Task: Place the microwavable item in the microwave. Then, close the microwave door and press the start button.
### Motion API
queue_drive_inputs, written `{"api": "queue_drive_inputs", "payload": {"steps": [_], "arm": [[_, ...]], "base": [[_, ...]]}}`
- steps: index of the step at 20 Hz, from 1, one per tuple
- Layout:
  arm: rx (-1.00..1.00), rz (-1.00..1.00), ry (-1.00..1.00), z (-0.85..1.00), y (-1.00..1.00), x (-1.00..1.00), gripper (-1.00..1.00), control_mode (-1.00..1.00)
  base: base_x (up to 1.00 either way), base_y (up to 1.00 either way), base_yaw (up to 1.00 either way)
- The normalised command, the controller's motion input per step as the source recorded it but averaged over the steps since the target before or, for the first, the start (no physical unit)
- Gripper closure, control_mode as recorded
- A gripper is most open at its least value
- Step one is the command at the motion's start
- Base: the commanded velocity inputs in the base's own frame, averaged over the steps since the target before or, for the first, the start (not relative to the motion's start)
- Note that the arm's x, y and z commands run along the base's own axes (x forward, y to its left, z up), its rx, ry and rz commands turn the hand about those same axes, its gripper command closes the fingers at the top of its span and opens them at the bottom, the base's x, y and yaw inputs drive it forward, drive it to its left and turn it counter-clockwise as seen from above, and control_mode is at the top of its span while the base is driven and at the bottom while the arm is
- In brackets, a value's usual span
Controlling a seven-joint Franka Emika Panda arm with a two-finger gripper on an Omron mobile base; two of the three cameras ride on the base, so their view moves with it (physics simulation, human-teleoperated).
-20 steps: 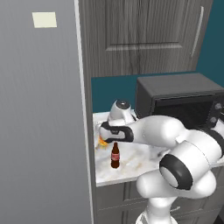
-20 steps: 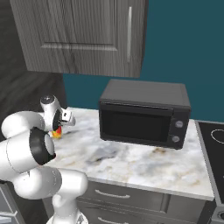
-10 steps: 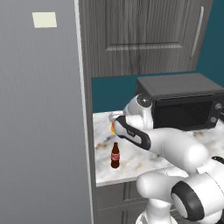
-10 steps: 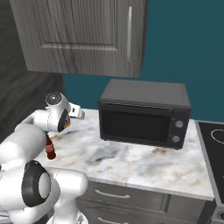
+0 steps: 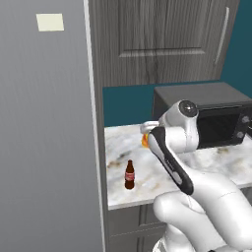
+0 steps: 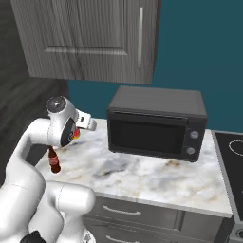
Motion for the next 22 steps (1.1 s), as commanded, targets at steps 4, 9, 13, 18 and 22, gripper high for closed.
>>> {"api": "queue_drive_inputs", "payload": {"steps": [4,9,13,18,22], "arm": [[0.01,-0.06,0.0,0.68,-0.26,-0.97,1.0,-1.0],[0.02,-0.08,0.0,0.24,-0.26,-0.92,1.0,-1.0],[0.01,-0.05,0.03,0.0,-0.04,-0.68,1.0,-1.0],[-0.04,-0.01,0.28,-0.15,0.22,-0.03,1.0,-1.0],[0.0,0.0,0.07,-0.31,0.06,-0.21,1.0,-1.0]], "base": [[0.0,0.0,0.0],[0.0,0.0,0.0],[0.0,0.0,0.0],[0.0,0.0,0.0],[0.0,0.0,0.0]]}}
